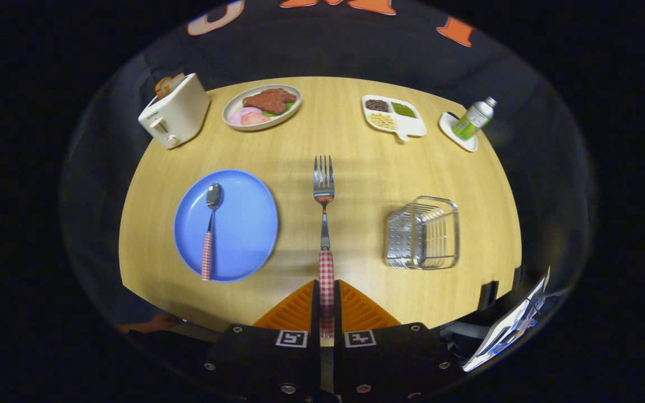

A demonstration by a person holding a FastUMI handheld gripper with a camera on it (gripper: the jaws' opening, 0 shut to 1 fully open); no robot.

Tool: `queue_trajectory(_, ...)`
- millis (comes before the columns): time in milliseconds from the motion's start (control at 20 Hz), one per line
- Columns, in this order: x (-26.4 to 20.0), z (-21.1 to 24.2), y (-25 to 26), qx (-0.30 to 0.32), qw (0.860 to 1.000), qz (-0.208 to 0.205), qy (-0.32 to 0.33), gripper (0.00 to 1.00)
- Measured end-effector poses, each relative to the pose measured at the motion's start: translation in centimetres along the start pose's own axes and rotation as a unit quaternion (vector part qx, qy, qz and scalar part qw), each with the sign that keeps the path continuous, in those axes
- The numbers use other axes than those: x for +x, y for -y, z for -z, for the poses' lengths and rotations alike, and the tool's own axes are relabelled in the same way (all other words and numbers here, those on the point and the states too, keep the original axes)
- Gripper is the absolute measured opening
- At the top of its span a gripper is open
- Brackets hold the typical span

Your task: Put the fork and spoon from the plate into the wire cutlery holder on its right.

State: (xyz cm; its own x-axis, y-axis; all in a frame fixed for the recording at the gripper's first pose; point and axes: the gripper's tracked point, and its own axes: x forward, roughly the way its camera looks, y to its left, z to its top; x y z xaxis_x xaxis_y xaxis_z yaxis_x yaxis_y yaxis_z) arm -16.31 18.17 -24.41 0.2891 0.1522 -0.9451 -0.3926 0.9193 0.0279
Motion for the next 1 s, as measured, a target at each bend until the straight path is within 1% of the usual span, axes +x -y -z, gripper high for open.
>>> queue_trajectory(150, -0.8, 1.1, 4.7, 0.021, 0.999, 0.023, -0.017, 0.1)
queue_trajectory(350, -0.9, 2.7, 8.0, 0.021, 0.998, 0.039, -0.048, 0.1)
queue_trajectory(550, -0.4, 3.5, 8.5, 0.021, 0.997, 0.028, -0.074, 0.1)
queue_trajectory(800, -0.1, 2.9, 9.0, 0.015, 0.995, 0.018, -0.097, 0.1)
queue_trajectory(1000, -0.1, 3.0, 9.6, 0.011, 0.991, 0.006, -0.131, 0.11)
